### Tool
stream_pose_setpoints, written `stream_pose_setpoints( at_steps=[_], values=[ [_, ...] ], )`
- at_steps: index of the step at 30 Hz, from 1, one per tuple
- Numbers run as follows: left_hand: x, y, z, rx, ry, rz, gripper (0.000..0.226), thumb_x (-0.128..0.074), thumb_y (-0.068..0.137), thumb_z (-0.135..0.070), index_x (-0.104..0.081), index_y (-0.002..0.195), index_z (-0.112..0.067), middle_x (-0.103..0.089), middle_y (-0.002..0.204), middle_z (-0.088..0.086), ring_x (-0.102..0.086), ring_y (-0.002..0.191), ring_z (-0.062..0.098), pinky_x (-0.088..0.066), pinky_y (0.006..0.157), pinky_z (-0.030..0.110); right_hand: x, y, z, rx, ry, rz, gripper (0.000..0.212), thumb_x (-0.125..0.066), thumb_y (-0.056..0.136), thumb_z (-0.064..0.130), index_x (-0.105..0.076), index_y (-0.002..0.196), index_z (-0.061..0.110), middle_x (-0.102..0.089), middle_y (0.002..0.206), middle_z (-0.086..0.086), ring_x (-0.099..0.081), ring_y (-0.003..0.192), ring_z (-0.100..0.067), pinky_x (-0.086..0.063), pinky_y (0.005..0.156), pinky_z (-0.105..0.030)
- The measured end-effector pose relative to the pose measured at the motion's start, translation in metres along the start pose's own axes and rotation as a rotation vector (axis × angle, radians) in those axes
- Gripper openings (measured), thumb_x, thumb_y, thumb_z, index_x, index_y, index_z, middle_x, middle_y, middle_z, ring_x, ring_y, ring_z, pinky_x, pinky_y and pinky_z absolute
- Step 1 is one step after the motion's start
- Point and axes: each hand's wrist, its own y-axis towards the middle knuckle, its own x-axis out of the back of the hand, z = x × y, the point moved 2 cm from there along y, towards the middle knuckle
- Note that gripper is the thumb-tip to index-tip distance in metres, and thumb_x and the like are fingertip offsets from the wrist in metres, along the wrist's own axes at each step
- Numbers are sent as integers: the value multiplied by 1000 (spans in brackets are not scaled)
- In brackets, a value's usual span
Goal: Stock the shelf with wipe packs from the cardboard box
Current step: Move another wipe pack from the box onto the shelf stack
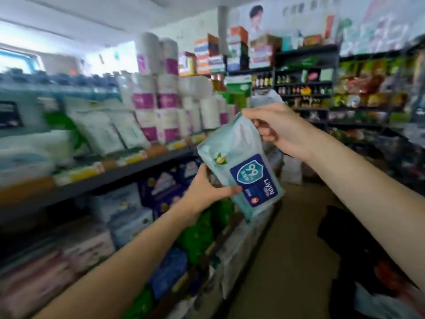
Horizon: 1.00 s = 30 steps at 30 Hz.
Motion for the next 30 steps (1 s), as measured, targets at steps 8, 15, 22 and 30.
stream_pose_setpoints(
  at_steps=[8, 15, 22, 30],
  values=[
    [150, -33, -85, -197, -385, -299, 63, -77, 68, -25, -51, 125, -20, -69, 111, 3, -67, 97, 23, -57, 73, 34, -158, 38, 47, 739, -1062, 82, 92, -71, 70, 51, -27, 143, 19, -35, 138, -4, -37, 125, -21, -32, 105, -31],
    [234, -67, -126, -280, -127, -526, 60, -76, 68, -22, -50, 121, -20, -66, 117, 4, -64, 107, 22, -54, 89, 35, -258, 77, 23, 1040, -970, -106, 115, -83, 55, 44, -20, 143, 6, -41, 138, -19, -44, 122, -39, -40, 95, -55],
    [323, -107, -191, -261, 364, -1013, 105, -80, 60, -35, -19, 144, -22, -38, 144, 8, -51, 120, 25, -47, 99, 44, -325, 150, 36, 1302, -806, -25, 100, -77, 60, 49, -26, 138, 12, -46, 134, -16, -30, 115, -27, -40, 91, -50],
    [352, -89, -170, 256, 1638, -872, 103, -72, 68, -51, -9, 146, -29, -14, 153, -1, -8, 142, 25, -8, 116, 47, -385, 188, -3, 1362, -885, 283, 106, -79, 59, 41, -11, 138, 28, -24, 140, -1, -18, 122, -24, -34, 100, -51]
  ],
)
